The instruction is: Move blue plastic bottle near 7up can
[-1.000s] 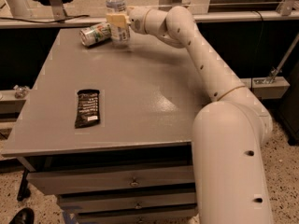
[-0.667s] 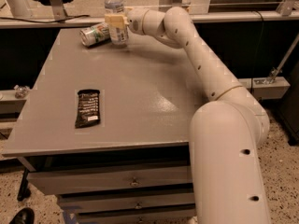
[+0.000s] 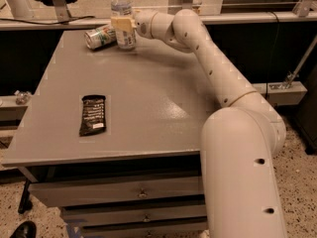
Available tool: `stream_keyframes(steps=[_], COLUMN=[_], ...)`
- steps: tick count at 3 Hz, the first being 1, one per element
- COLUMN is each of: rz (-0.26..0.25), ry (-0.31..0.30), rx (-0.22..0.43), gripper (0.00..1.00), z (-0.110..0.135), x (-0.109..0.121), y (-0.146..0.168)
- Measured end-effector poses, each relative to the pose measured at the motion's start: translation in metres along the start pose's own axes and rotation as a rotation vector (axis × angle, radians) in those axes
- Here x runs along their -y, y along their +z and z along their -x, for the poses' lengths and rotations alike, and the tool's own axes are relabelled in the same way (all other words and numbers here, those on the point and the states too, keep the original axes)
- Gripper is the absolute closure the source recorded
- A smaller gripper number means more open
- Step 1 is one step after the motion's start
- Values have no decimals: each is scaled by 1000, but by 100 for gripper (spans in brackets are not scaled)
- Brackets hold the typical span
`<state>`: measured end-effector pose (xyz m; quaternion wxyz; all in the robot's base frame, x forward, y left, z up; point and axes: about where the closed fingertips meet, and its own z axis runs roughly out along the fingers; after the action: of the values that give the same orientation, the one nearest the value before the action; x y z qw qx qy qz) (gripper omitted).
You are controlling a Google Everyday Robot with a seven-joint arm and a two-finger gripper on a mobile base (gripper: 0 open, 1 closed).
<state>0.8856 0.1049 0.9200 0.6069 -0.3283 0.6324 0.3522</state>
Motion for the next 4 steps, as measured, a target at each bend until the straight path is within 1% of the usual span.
stream_keyframes(steps=[1,2,3,4], rz=[-7,-14,-20,-27], ry=[1,0,-2,-40], rx=[-4,-6,-6,-17], gripper=[14,0,0,0], z=[-2,-3,-3,4], x=[1,2,2,13], y=[-2,-5,-9,-33])
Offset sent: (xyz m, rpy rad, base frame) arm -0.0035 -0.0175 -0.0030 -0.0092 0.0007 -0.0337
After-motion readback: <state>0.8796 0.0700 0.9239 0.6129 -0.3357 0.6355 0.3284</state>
